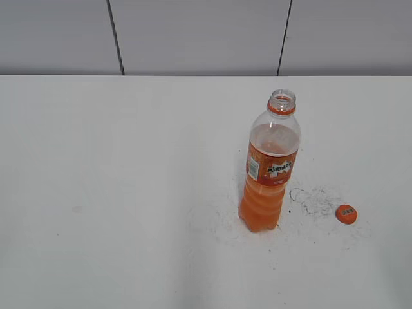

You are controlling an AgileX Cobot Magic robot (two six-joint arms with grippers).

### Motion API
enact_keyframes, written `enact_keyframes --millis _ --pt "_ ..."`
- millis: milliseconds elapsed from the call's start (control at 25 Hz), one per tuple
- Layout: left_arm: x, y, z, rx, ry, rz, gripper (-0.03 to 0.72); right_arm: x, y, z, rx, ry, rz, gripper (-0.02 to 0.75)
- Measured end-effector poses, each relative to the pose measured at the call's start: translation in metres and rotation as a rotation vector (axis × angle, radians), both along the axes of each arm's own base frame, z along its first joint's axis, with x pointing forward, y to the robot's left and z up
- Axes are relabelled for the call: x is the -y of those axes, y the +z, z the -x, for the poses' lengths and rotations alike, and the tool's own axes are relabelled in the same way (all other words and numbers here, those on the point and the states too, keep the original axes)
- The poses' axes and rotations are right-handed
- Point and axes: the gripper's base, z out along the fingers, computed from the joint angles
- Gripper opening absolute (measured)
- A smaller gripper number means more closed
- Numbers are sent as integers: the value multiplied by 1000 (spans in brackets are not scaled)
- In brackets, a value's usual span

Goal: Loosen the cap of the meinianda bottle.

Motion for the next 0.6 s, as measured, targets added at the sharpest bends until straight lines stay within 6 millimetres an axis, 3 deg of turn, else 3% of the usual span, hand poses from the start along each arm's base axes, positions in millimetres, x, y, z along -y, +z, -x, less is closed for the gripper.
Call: enact_keyframes --millis 400,600 --pt "0 0 0 1 7 3 363 0 0 0 2 -15 -1 566" --pt "1 0 2 7 112 5 361 0 0 2 25 -72 -5 566"
